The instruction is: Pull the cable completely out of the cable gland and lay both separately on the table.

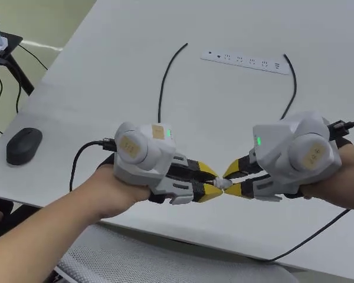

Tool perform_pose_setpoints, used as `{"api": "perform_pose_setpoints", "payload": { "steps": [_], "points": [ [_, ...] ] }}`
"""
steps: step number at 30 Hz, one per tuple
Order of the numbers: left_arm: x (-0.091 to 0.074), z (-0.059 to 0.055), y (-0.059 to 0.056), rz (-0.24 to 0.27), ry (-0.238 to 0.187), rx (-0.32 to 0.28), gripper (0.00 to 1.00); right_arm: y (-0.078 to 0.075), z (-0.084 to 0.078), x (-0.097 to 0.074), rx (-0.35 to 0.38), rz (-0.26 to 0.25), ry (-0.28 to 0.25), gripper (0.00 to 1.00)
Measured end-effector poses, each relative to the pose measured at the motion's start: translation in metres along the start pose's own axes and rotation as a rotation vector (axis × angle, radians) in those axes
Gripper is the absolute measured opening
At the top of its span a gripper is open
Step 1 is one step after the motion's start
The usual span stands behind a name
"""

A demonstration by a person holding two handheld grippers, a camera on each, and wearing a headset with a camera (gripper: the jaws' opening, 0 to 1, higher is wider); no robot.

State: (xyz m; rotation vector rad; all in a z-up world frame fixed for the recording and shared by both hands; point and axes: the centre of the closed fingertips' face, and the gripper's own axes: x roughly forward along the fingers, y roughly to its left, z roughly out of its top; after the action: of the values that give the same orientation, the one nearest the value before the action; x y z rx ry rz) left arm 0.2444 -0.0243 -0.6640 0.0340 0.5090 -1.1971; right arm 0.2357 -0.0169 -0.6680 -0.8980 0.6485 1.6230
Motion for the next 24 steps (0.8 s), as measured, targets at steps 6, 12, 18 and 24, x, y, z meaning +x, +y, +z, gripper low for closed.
{"api": "perform_pose_setpoints", "payload": {
  "steps": [6, 12, 18, 24],
  "points": [
    [-0.002, 0.001, 0.002, 0.015, 0.002, -0.012, 0.15, -0.002, 0.001, 0.0, -0.011, -0.016, -0.021, 0.08],
    [-0.003, 0.004, 0.004, 0.027, 0.004, -0.003, 0.15, -0.006, 0.002, -0.002, 0.031, -0.029, -0.066, 0.08],
    [-0.009, 0.008, 0.007, 0.044, 0.002, 0.028, 0.15, -0.011, 0.007, -0.006, 0.103, -0.015, -0.14, 0.09],
    [-0.014, 0.005, 0.008, 0.045, 0.016, 0.069, 0.15, -0.013, 0.02, -0.016, 0.244, 0.06, -0.262, 0.11]
  ]
}}
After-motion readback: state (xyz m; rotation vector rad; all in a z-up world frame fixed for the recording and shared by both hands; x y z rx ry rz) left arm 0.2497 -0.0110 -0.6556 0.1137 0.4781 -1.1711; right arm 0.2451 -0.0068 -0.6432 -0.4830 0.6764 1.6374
